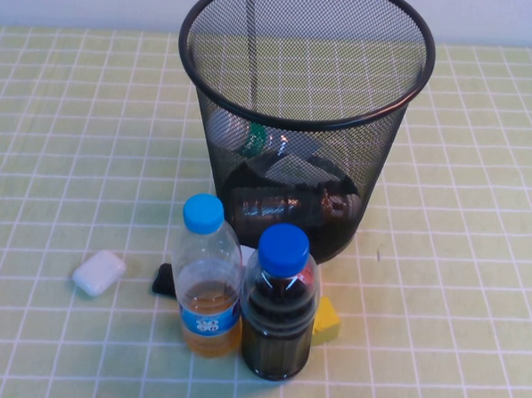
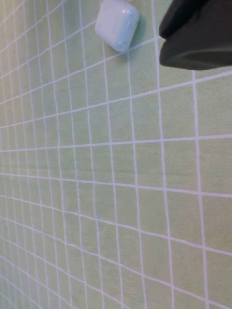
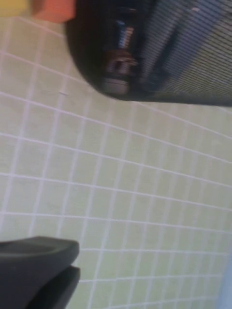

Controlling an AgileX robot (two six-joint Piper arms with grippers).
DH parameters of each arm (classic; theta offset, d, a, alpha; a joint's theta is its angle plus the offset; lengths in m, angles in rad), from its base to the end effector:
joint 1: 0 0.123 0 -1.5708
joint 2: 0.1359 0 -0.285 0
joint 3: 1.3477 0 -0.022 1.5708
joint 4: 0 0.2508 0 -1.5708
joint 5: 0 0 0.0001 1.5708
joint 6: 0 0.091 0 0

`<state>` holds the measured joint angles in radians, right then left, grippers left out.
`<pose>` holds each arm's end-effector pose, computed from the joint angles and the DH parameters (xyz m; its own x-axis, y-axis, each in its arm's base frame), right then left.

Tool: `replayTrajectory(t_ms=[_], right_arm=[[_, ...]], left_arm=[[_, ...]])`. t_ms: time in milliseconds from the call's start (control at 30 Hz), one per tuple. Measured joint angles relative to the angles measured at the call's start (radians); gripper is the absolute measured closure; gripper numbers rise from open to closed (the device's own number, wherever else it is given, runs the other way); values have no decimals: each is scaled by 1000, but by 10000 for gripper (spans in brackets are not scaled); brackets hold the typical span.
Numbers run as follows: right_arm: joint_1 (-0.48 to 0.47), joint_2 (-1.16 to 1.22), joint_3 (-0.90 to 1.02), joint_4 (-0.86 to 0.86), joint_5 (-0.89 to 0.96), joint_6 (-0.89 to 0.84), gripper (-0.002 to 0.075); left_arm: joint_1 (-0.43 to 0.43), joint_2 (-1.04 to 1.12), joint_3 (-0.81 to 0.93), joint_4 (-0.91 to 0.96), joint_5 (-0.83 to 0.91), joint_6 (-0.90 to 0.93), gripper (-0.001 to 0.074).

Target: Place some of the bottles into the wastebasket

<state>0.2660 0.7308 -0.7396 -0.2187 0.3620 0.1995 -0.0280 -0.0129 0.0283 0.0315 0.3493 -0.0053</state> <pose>0.1473 0.0329 0.3629 -0.2452 -0.0724 -0.9668 -0.1918 0.9811 -0.0249 0.0532 -0.0005 0.1729 -0.2732 0.0320 -0.9614 0.0243 0.9994 0.0263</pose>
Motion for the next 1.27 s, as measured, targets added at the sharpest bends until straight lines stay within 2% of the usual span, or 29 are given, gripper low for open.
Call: replayTrajectory(t_ms=[200,300,467,600,733,933,967,1033,1067,1267], right_arm=[[-178,-281,314,36,-230,0,726],[-270,-399,450,18,-254,0,726],[-365,-557,650,4,-257,0,726],[-367,-616,771,-6,-251,0,726],[-374,-776,767,-37,-37,-2,726],[-348,-739,764,-41,-28,-7,726],[-304,-768,764,-31,-29,-7,726],[-309,-739,764,7,-35,-7,726],[-267,-768,764,35,-37,-7,726],[-252,-765,764,56,-37,-7,726]], left_arm=[[0,0,0,0,0,0,734],[0,0,0,0,0,0,734],[0,0,0,0,0,0,734],[0,0,0,0,0,0,734],[0,0,0,0,0,0,734],[0,0,0,0,0,0,734],[0,0,0,0,0,0,734],[0,0,0,2,0,0,734],[0,0,0,2,0,0,734],[0,0,0,2,0,0,734]])
